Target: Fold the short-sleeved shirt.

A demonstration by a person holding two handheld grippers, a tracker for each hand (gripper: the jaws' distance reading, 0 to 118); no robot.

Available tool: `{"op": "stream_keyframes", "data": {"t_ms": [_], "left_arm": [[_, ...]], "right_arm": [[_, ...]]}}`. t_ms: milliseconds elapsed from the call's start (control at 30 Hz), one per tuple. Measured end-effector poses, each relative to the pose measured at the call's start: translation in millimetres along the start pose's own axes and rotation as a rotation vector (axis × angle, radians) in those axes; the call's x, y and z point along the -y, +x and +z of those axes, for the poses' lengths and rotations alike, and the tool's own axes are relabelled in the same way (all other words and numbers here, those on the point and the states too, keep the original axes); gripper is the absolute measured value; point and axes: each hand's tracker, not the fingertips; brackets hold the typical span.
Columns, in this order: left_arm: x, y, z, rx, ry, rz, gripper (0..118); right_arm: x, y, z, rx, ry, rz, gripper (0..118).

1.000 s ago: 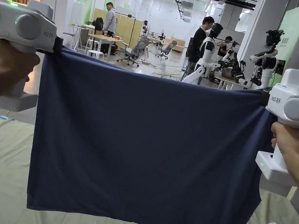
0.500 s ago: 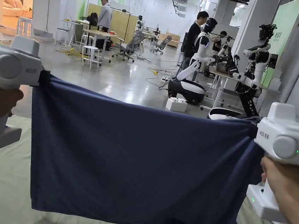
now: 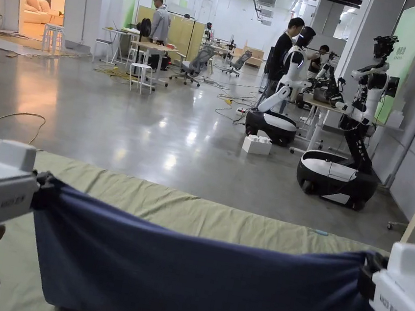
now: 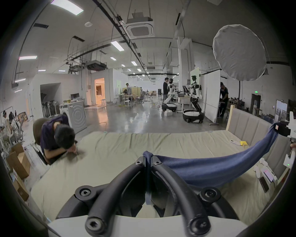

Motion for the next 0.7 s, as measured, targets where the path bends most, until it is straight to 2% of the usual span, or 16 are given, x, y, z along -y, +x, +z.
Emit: {"op": "stream_keyframes", "data": {"t_ms": [167, 200, 267, 333, 367, 400, 467, 500, 633, 700], "left_arm": [[75.9, -9.5, 44.7, 0.002, -0.063, 0.021, 5], [90.8, -11.7, 52.7, 0.01, -0.09, 0.017, 5], [111.3, -13.6, 63.3, 0.009, -0.136, 0.036, 5], [144.3, -17.2, 78.1, 0.004, -0.196, 0.049, 5], [156.8, -17.5, 83.4, 0.014, -0.214, 0.046, 5], [168.5, -17.9, 87.5, 0.019, -0.262, 0.047, 5], [186.9, -16.6, 93.2, 0.013, -0.31, 0.053, 5], [195.1, -16.1, 94.6, 0.022, -0.349, 0.056, 5], [228.8, -20.0, 83.4, 0.018, -0.437, 0.04, 5], [243.1, -16.2, 80.0, 0.01, -0.502, -0.001, 5]], "right_arm": [[60.0, -13.5, 49.2, -0.035, -0.114, 0.027, 3], [69.1, -16.4, 59.2, -0.034, -0.088, 0.062, 3], [94.7, -21.6, 74.5, -0.066, -0.179, 0.027, 3], [113.8, -27.0, 88.7, -0.066, -0.179, 0.084, 3], [128.9, -29.1, 94.6, -0.068, -0.247, 0.047, 3], [136.5, -31.8, 100.1, -0.068, -0.224, 0.073, 3], [162.8, -35.5, 107.4, -0.093, -0.389, -0.001, 3], [168.8, -38.0, 112.0, -0.082, -0.335, 0.039, 3], [205.9, -48.3, 119.3, -0.103, -0.482, 0.027, 3], [222.0, -51.9, 117.4, -0.115, -0.529, 0.047, 3]]}}
